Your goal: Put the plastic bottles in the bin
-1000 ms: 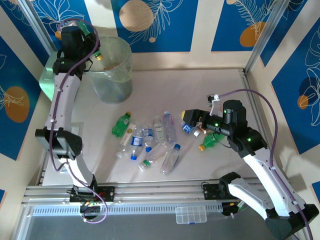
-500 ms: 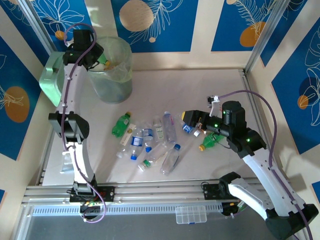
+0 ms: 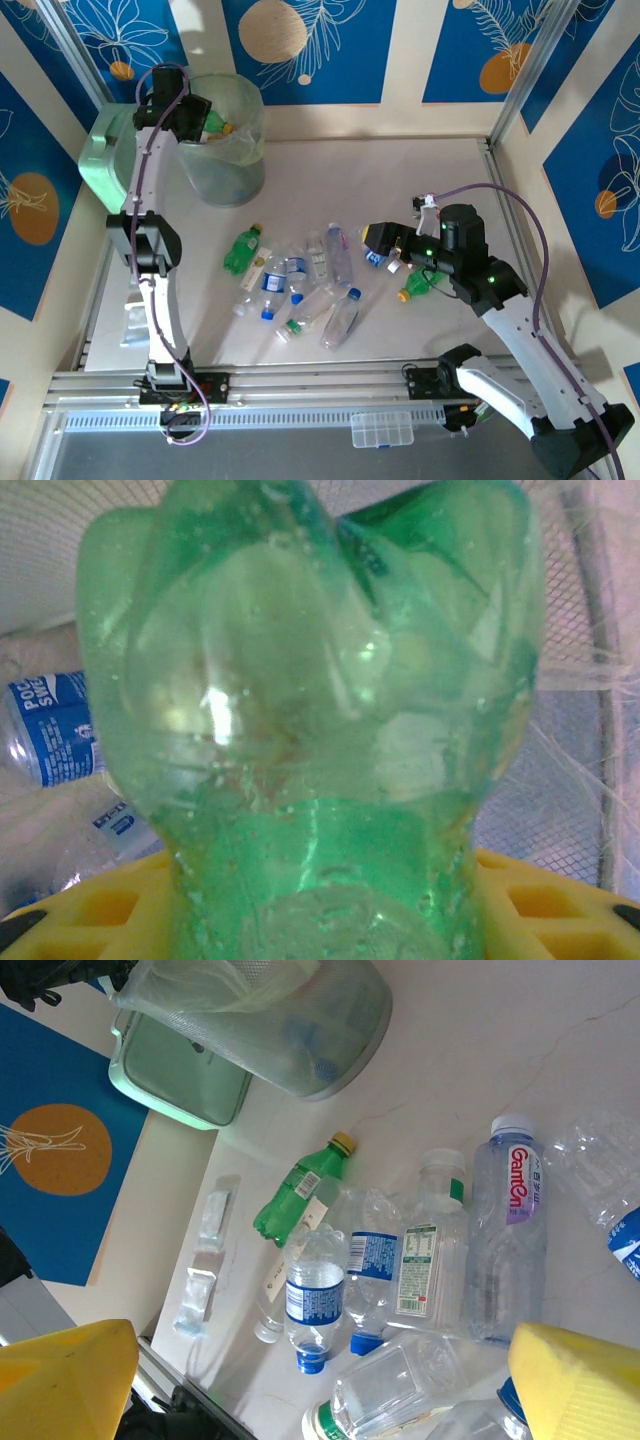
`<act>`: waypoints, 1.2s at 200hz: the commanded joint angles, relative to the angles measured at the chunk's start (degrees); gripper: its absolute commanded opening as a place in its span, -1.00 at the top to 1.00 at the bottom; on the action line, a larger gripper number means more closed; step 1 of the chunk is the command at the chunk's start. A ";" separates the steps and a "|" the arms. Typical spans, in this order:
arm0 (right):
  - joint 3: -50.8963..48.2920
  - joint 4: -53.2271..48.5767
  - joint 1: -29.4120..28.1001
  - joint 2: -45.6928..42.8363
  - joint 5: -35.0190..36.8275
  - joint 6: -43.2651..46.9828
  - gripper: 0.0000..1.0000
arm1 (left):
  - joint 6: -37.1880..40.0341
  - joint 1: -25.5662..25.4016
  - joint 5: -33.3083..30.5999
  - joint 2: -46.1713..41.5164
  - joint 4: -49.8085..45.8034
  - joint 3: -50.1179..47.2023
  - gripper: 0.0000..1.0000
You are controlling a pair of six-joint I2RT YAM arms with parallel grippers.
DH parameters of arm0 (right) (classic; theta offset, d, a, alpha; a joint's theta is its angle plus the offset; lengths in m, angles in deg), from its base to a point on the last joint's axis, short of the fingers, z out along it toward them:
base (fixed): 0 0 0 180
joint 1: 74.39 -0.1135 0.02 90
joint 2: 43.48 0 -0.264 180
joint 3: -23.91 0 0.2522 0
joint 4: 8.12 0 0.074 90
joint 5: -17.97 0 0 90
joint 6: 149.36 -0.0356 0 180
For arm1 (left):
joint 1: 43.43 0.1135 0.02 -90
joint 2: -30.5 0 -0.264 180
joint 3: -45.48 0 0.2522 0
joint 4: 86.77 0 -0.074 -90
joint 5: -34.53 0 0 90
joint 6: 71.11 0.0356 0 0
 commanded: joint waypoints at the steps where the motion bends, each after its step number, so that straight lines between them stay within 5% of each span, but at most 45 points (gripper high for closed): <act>1: -0.40 0.71 -0.49 -0.67 -0.23 -0.38 -0.91 | -1.80 0.41 1.94 0.81 1.25 2.56 -0.18; 36: 0.13 0.06 -0.53 -0.91 -0.12 -0.02 -0.91 | -2.04 0.42 3.24 1.00 1.53 2.62 -0.64; 112: 0.81 -1.32 -1.02 -2.00 0.75 0.36 -0.91 | -1.50 0.43 4.19 -0.12 2.14 2.52 -0.66; 145: 3.06 -2.81 -1.02 -2.18 1.11 1.42 -0.91 | 6.36 -0.78 0.86 -4.06 1.89 2.53 -0.64; 197: 6.52 -4.87 -1.51 -2.62 0.76 3.09 -0.91 | 22.21 -6.72 -11.32 -20.11 2.85 -8.76 -0.60; 240: 6.81 -4.66 -2.32 -3.74 0.85 3.23 -0.91 | 20.55 -7.57 -15.94 -38.95 9.80 -29.73 -0.61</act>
